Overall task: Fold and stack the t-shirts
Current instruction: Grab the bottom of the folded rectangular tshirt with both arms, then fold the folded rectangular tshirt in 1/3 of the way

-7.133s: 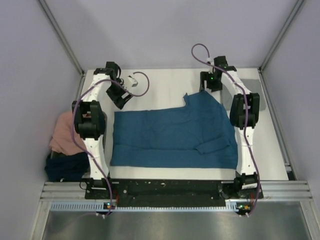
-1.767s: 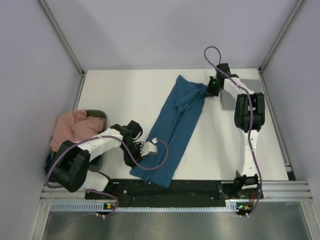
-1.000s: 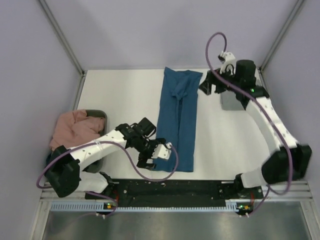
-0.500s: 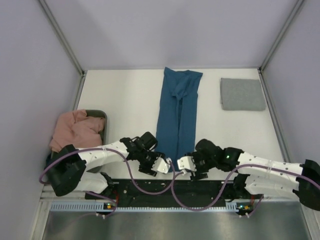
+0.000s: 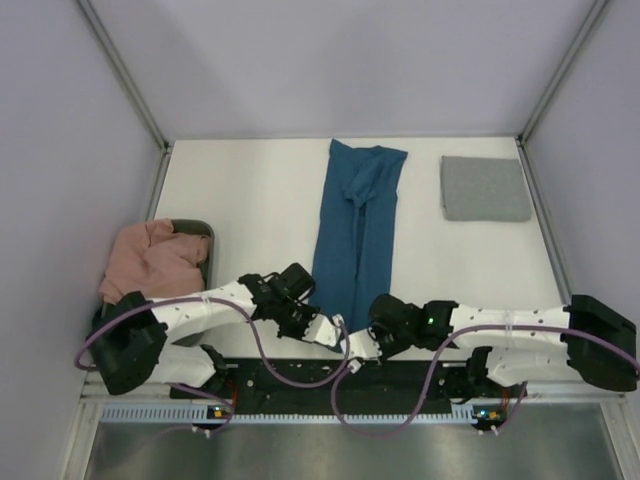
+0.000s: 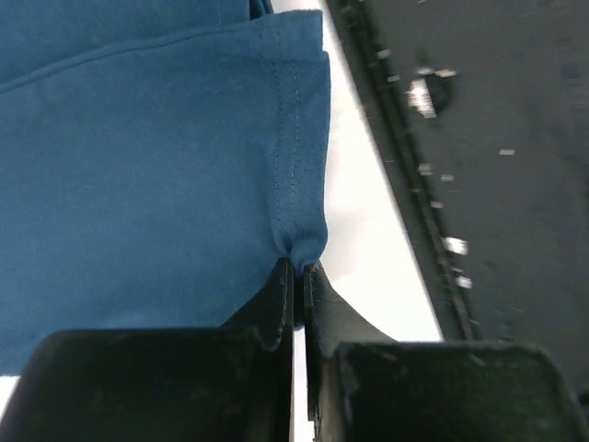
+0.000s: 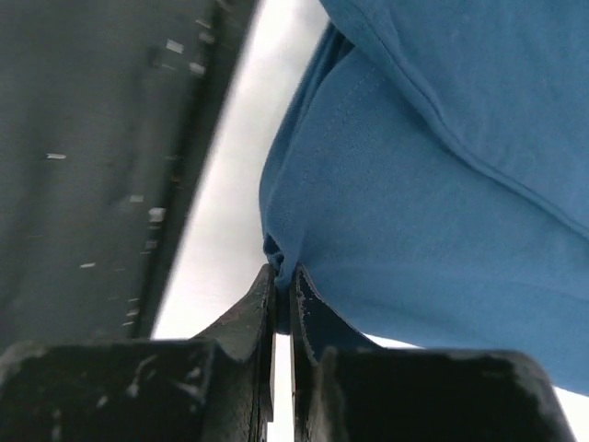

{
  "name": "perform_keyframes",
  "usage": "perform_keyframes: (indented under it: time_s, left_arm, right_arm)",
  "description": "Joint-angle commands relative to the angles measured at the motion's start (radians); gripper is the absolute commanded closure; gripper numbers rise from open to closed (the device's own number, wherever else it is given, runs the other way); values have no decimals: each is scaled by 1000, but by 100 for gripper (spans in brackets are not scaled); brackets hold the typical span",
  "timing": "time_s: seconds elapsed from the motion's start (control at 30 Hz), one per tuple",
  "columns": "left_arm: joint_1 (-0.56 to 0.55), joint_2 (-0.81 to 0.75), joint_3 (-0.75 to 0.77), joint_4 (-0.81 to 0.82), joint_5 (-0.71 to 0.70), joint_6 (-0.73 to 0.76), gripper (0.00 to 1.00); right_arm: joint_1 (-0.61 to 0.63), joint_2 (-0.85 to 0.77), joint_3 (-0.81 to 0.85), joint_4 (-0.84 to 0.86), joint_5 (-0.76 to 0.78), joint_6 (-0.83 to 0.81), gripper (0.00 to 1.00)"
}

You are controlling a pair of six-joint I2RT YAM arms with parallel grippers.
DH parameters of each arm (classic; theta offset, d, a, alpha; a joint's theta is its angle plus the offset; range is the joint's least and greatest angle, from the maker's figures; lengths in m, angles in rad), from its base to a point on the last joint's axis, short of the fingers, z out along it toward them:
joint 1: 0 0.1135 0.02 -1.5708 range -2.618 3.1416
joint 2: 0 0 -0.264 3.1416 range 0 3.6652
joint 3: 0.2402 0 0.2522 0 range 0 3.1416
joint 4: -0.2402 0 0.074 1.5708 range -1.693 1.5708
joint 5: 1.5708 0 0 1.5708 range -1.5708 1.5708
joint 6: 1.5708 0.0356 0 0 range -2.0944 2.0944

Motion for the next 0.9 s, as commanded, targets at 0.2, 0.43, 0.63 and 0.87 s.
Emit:
perform_keyframes:
  time_s: [0.2, 0.43, 0.63, 0.87]
  left_arm:
    - [29, -113, 266, -247, -39, -225, 100]
    - [220, 163, 565, -135, -145, -345, 100]
    - [288, 409, 784, -160, -171, -293, 100]
    - [339, 578, 929, -111, -200, -334, 100]
  right_arm:
    - [-139, -365, 116, -126, -191, 126, 100]
    - [-535, -185, 142, 196, -302, 25, 100]
    - [-681, 116, 284, 265, -355, -38, 100]
    - [-770, 300, 415, 273, -400, -116, 100]
